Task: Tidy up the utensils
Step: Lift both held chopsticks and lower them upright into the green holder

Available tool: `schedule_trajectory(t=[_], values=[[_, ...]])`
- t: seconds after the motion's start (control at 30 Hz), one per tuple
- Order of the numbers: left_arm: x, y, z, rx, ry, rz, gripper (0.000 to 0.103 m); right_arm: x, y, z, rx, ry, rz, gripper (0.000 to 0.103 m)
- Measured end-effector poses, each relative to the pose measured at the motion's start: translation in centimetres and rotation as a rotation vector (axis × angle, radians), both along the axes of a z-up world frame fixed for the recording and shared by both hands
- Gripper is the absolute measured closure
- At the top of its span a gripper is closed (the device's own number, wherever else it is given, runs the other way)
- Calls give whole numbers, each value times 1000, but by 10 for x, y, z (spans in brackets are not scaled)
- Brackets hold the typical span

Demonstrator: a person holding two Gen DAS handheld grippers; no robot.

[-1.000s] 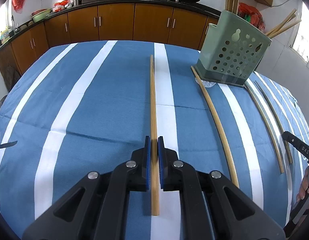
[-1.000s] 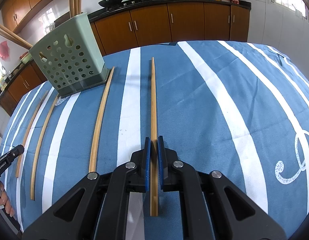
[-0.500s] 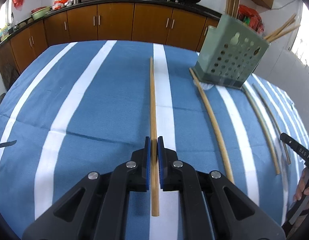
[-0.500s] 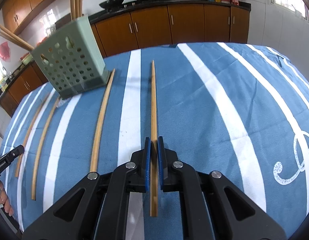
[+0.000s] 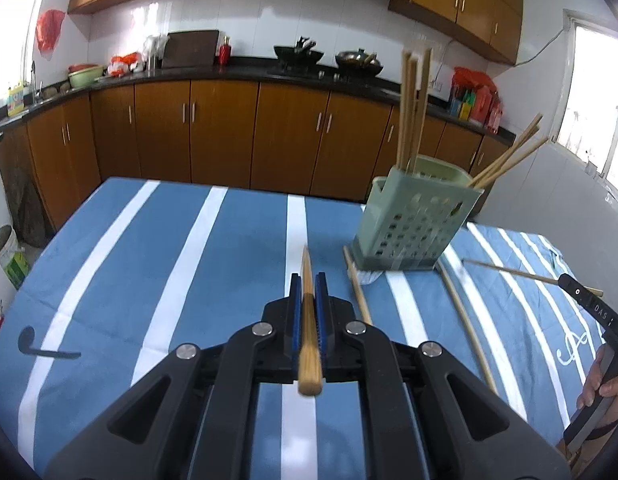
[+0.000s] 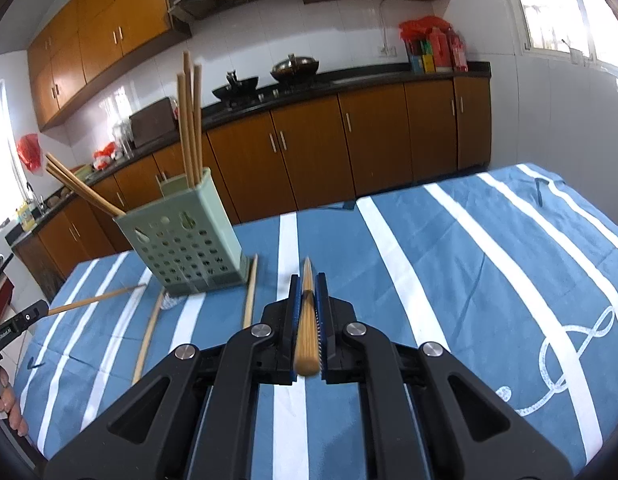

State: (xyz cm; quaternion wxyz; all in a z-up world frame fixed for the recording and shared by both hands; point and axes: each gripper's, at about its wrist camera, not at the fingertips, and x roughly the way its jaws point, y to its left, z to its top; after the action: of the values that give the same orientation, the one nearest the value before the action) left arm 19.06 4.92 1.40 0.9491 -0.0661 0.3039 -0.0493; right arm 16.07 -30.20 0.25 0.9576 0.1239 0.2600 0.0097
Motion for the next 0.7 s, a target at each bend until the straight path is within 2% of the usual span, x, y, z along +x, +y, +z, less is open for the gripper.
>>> schedule_trajectory(t=[0.43,0.7], values=[[-1,-1,22,-3,-63,-9,95,-1,2,16,0,-62,-1,96],[-4,-6,52,24,-129,-39,96,1,10,50,-40,-127,12,96]])
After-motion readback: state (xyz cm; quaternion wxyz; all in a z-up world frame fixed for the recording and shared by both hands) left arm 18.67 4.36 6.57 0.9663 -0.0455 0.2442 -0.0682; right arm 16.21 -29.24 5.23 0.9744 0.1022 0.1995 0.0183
